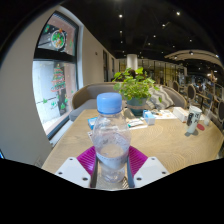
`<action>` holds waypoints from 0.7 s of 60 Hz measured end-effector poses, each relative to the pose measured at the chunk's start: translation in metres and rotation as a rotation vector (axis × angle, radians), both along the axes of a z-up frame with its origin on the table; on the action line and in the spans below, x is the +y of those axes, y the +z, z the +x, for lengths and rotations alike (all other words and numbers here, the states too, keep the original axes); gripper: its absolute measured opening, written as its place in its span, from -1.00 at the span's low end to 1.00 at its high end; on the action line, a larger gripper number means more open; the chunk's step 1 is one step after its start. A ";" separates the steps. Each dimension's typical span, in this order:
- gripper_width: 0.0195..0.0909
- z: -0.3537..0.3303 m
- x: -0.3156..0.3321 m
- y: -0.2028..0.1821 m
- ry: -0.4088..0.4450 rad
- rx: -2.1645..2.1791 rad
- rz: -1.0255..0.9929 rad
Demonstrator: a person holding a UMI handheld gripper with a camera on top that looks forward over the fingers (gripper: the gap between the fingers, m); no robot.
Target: Pour water
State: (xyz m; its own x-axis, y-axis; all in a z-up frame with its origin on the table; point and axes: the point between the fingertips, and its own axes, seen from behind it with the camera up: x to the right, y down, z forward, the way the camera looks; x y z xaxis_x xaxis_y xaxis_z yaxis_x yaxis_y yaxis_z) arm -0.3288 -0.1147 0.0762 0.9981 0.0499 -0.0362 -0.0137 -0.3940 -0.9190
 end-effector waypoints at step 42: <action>-0.75 0.046 0.044 0.197 0.091 0.576 0.086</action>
